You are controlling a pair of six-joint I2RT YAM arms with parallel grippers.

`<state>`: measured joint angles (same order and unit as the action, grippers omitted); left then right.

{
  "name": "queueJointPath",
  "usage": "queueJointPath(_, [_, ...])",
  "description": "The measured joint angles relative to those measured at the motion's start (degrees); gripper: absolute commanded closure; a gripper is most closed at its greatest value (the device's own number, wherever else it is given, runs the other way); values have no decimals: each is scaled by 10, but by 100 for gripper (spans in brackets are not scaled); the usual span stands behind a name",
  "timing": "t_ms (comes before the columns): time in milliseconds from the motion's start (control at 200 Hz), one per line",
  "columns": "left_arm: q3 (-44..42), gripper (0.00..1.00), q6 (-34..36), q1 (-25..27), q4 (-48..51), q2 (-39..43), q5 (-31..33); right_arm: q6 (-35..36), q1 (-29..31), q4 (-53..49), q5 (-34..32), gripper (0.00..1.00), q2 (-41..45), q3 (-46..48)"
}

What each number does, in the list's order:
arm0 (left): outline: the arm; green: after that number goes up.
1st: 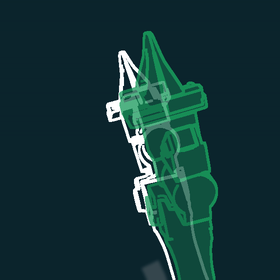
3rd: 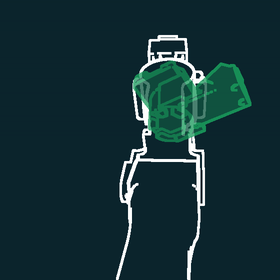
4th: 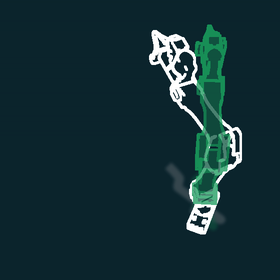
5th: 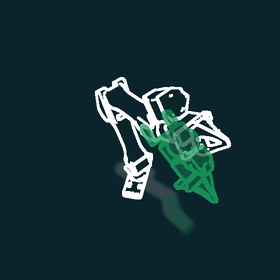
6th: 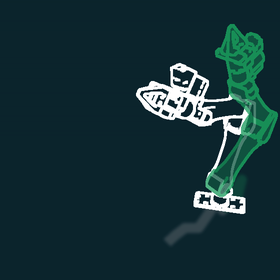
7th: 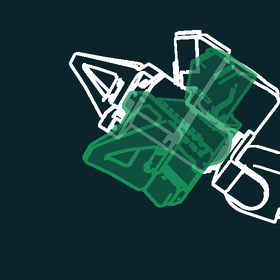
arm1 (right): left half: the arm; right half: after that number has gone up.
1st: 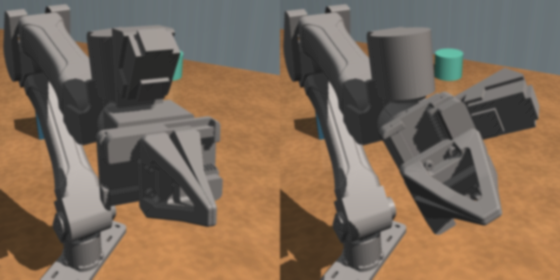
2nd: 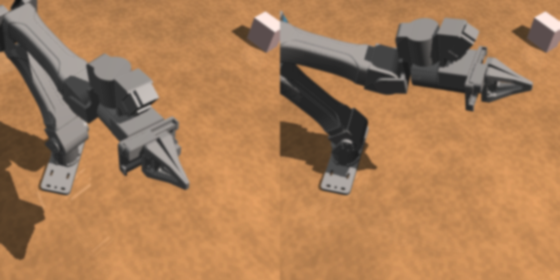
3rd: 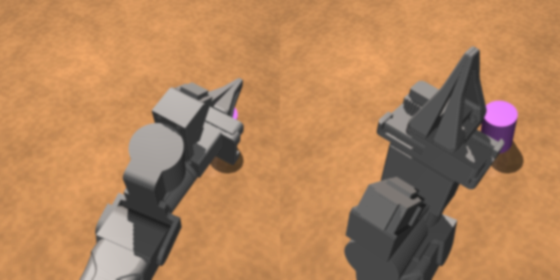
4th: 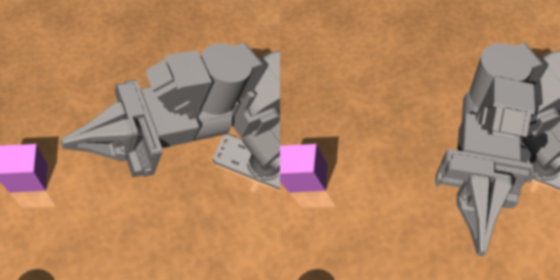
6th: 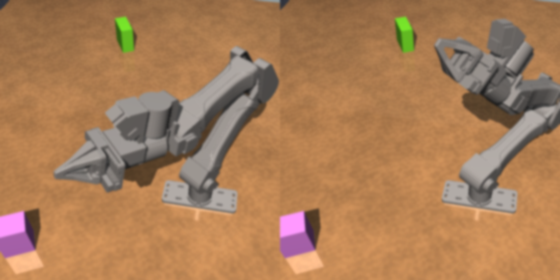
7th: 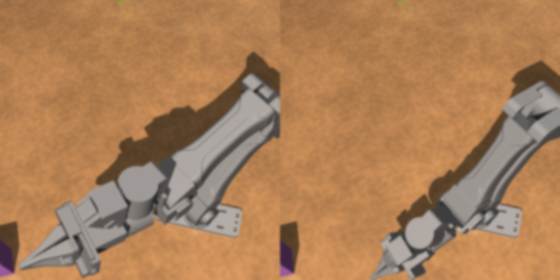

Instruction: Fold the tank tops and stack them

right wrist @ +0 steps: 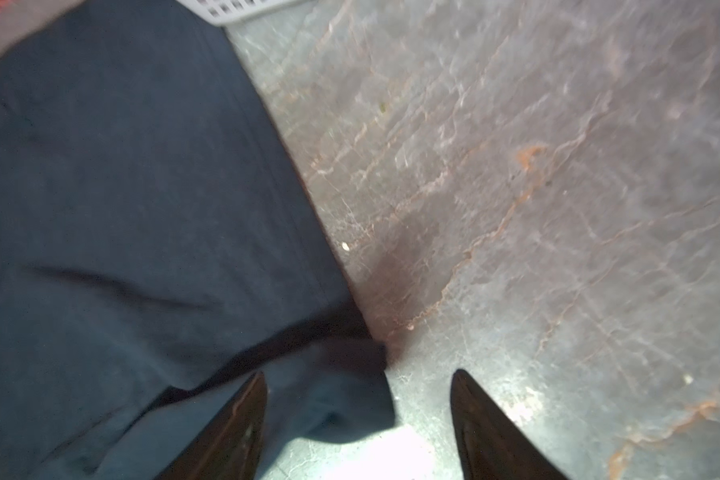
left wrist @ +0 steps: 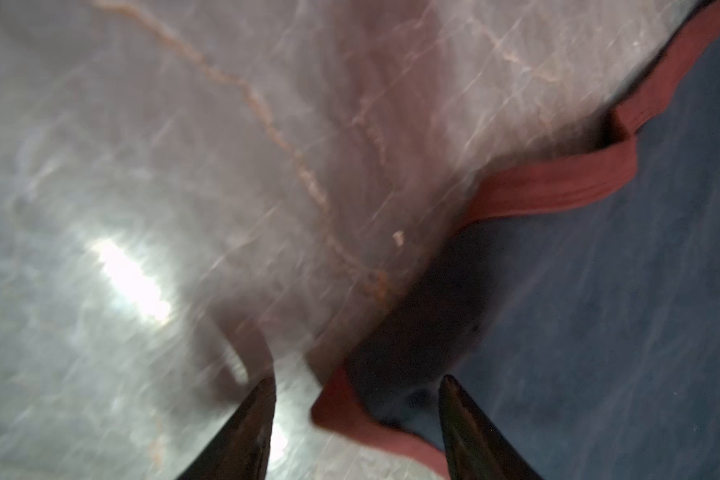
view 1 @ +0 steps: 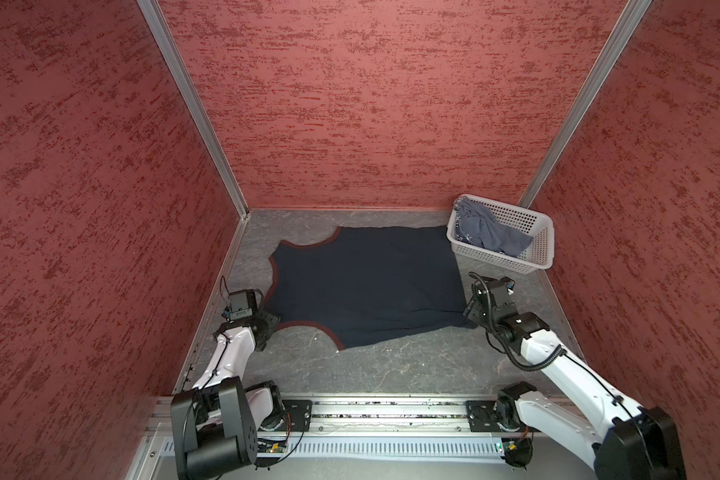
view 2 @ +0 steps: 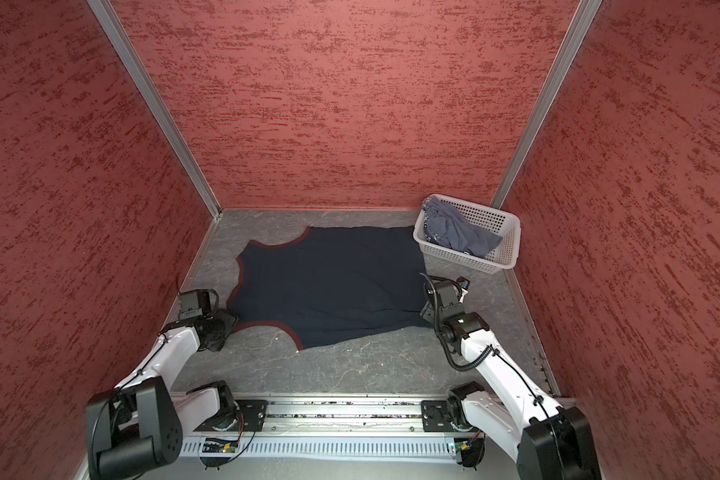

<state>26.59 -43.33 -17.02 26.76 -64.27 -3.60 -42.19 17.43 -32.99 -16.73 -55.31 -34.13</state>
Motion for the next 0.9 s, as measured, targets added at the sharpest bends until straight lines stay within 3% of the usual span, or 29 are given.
queueJointPath(245, [5, 45, 7, -2, -45, -31, 0, 7, 75, -32, -51, 26, 3, -63])
queueJointPath(391, [5, 66, 14, -14, -62, -45, -2, 14, 89, 6, 0, 28, -62, -63])
queueJointPath(506, [8, 76, 25, -31, -74, -60, -12, 17, 97, 47, 51, 29, -141, -56])
queueJointPath(701, [15, 89, 35, -50, -103, -78, -42, 17, 101, 97, 89, 30, -206, -33])
queueJointPath(902, [66, 91, 49, -33, -84, -49, -9, 17, 101, 114, 92, 30, -250, -33])
